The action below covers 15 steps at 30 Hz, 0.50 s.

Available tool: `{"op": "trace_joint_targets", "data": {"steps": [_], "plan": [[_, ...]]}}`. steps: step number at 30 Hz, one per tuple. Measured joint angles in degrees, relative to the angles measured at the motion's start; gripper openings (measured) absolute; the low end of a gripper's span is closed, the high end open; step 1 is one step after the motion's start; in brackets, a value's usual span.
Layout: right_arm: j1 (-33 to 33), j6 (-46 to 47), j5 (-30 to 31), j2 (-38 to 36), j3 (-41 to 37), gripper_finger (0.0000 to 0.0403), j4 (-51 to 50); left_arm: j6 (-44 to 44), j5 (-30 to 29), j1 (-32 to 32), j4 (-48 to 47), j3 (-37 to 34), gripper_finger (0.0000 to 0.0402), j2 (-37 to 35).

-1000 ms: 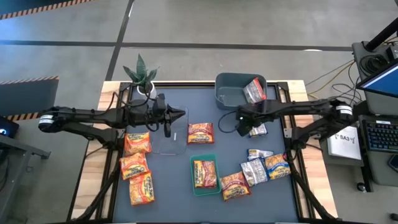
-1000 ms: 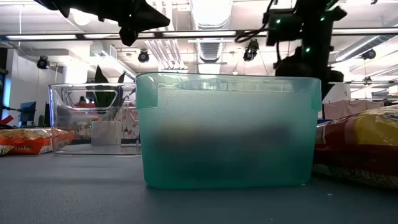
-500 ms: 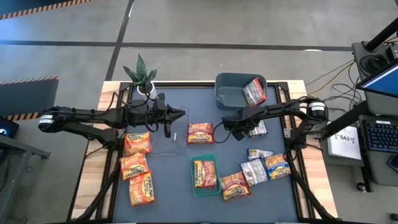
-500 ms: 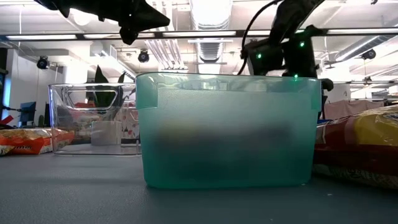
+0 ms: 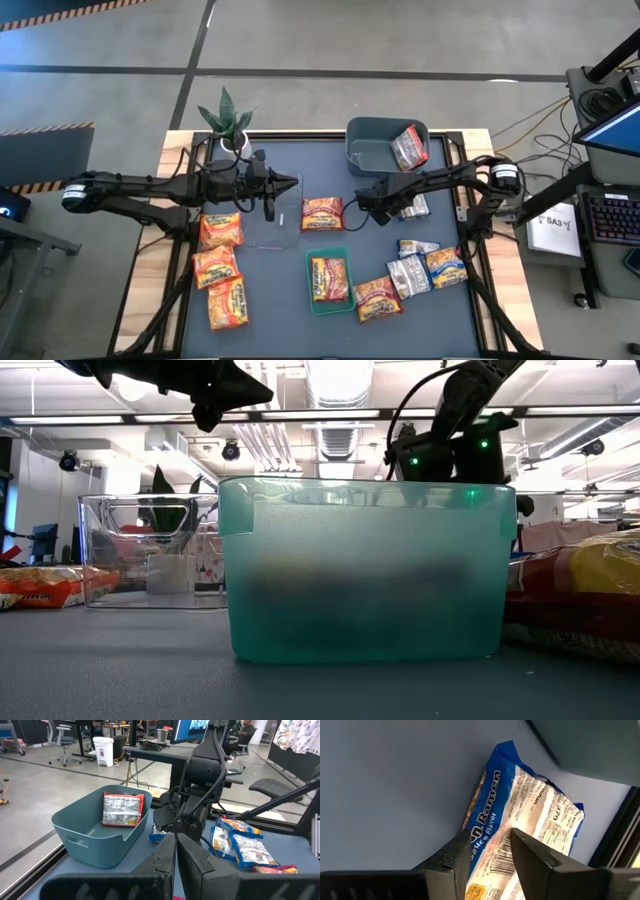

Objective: Sort Maruchan noodles
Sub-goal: Put the blue noodle pack into the transparent bin

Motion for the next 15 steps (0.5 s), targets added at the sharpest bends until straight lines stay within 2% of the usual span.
{"op": "trace_joint_targets", "data": {"steps": [4, 12, 15], "plan": [[0.04, 0.39, 0.66, -0.05, -0.73, 0.0105, 0.93, 0.0, 0.0, 0.0, 0.02, -0.01, 0.0, 0.0], [0.02, 0.08, 0.7, -0.13, -0.71, 0.0029, 1.04, 0.0, 0.0, -0.02, 0.05, 0.0, 0.0, 0.0], [0.36, -0.03, 0.69, -0.18, -0.71, 0.0014, 1.08, 0.0, 0.0, -0.02, 0.09, 0.0, 0.0, 0.0]]}}
